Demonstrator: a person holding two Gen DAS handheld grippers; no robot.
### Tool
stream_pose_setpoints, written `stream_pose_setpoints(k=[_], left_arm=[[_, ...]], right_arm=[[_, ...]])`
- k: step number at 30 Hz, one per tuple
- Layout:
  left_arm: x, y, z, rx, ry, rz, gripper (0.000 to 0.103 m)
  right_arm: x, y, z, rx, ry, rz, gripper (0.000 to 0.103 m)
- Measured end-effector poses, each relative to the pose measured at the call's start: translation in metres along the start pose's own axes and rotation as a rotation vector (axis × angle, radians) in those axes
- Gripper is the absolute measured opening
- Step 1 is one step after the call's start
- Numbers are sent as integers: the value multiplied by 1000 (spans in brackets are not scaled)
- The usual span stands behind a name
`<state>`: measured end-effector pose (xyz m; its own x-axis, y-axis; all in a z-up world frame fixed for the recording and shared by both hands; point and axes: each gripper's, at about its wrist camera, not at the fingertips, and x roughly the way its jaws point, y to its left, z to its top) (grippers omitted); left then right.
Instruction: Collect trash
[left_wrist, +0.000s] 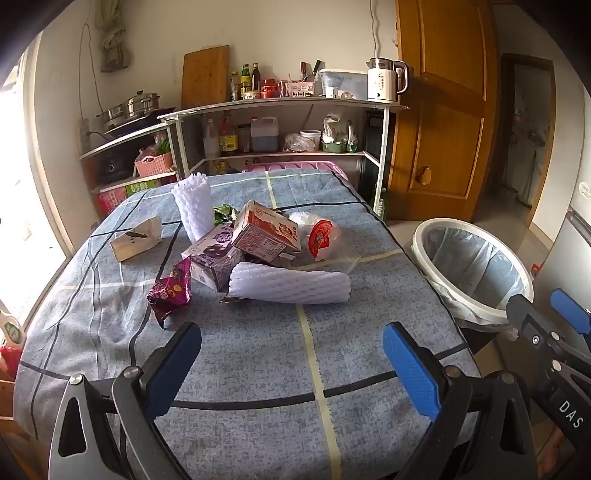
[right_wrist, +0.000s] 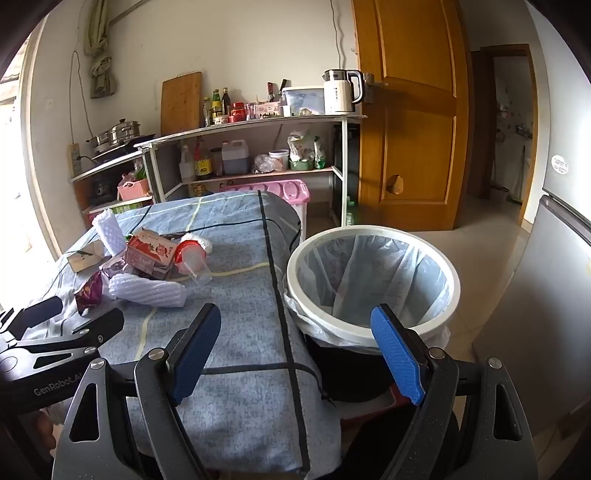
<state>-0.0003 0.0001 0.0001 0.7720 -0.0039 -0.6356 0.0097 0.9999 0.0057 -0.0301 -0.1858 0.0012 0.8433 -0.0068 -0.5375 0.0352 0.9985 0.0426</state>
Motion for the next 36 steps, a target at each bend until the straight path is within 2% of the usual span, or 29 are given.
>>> stream_pose_setpoints(k=[36], left_arm=[[-3,1,2,7,3,8,100]], right_arm=[[-2,-2,0,6,-4,-6,84]])
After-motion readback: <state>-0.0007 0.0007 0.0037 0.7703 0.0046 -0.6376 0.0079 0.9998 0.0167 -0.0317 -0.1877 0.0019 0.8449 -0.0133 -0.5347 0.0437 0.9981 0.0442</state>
